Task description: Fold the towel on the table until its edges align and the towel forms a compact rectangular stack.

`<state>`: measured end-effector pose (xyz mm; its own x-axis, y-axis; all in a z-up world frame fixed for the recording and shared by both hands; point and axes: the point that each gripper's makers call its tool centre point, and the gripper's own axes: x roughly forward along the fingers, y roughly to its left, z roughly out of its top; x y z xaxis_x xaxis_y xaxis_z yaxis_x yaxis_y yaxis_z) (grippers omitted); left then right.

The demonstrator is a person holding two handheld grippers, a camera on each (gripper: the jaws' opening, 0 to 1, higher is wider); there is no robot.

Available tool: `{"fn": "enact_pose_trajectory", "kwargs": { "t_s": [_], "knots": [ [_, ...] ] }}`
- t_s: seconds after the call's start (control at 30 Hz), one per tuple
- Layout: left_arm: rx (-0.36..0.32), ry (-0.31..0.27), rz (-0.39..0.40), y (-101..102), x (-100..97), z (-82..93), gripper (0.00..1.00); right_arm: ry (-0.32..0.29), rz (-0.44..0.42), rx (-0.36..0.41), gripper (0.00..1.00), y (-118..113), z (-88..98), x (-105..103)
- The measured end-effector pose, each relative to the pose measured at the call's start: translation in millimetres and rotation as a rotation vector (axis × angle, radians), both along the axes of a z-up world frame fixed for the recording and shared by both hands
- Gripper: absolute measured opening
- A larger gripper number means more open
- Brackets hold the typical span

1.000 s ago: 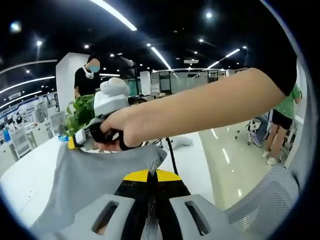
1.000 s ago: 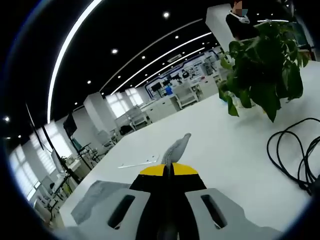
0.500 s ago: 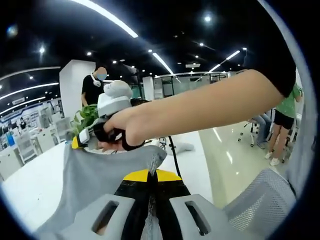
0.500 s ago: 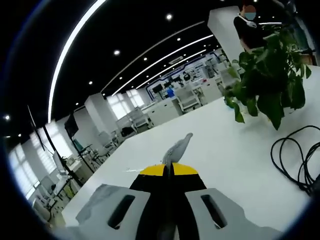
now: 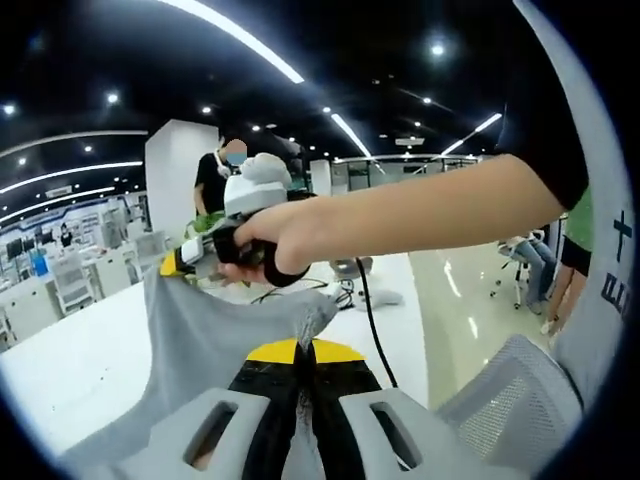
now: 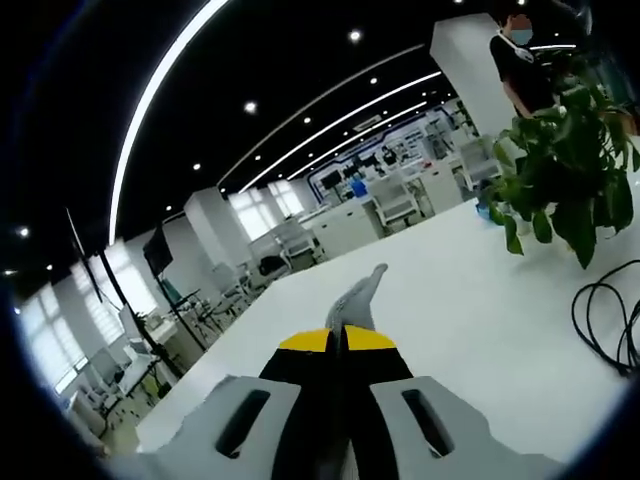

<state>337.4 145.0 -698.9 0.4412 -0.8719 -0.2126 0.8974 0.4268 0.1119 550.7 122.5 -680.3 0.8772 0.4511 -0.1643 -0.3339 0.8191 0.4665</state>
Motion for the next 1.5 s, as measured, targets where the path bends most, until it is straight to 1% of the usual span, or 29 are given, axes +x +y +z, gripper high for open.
{"fn": "enact_pose_trajectory", "kwargs": {
  "t_s": [0.13, 0.27, 0.53, 0.57, 0.7, 0.97, 1.1, 1.37, 1.5],
  "knots": [
    [0.0, -0.015, 0.033, 17.0, 0.6, 6.9, 0.02, -0.007, 0.013, 0.013, 0.01, 13.2, 7.2, -0.2],
    [0.0, -0.022, 0.069, 35.9, -0.1, 11.5, 0.02, -0.016, 0.039, 0.019, 0.01, 32.5, 14.6, -0.7],
    [-0.008, -0.023, 0.149, 73.5, 0.0, 19.6, 0.02, -0.035, 0.085, 0.044, 0.01, 70.1, 30.0, -1.2],
    [-0.009, -0.023, 0.153, 75.5, 0.2, 20.0, 0.03, -0.036, 0.09, 0.045, 0.01, 74.3, 31.4, -1.6],
    [-0.014, -0.021, 0.184, 94.5, 1.1, 23.2, 0.03, -0.044, 0.117, 0.053, 0.01, 94.6, 38.3, -3.0],
    [-0.019, -0.026, 0.259, 134.0, 1.2, 31.1, 0.03, -0.055, 0.168, 0.061, 0.01, 131.5, 46.9, -4.1],
    [-0.022, -0.015, 0.297, 151.0, 0.3, 28.8, 0.03, -0.054, 0.187, 0.057, 0.01, 146.1, 47.5, -5.0],
    [-0.023, -0.023, 0.345, 175.2, -5.4, 34.9, 0.03, -0.055, 0.224, 0.068, 0.01, 183.6, 52.8, -10.7],
    [-0.026, -0.023, 0.376, 191.5, -7.0, 36.8, 0.03, -0.058, 0.245, 0.078, 0.01, 201.0, 56.1, -12.5]
  ]
}}
